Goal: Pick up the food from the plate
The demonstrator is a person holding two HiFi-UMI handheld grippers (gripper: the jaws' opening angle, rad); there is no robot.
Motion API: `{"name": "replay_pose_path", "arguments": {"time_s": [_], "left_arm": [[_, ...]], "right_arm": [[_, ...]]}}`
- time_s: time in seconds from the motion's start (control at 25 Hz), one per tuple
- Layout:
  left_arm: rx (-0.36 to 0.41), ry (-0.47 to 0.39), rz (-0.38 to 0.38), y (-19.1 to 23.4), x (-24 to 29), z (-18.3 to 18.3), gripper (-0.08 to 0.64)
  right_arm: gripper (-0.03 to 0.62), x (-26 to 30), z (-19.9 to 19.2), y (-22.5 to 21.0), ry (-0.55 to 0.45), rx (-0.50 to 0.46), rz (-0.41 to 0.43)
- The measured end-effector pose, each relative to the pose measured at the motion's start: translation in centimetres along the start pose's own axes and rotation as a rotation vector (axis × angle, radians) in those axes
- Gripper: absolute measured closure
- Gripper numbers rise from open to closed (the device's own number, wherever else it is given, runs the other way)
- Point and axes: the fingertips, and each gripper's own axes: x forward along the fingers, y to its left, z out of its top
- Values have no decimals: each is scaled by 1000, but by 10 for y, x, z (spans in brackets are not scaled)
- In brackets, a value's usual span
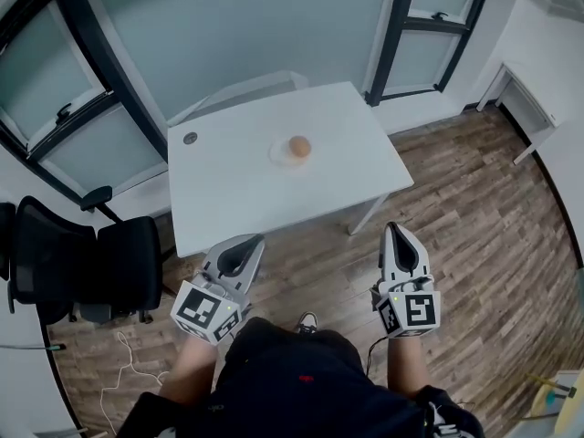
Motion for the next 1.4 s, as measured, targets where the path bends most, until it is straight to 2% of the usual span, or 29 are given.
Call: {"name": "replay_pose_path", "arguments": {"time_s": [0.36,0.8,1.12,1.4], "left_arm": [[3,17,17,18,46,-2,537],[-10,4,-7,95,110,1,537],[-36,8,-6,182,146,0,537],[-59,20,-6,277,165,-7,537]], "right_arm": [[568,39,-19,-22,29,13,41],[568,133,-25,-30,40,-15,54],[568,227,-38,-14,96,-34,76],[566,323,-59,25,181,-63,113]]}}
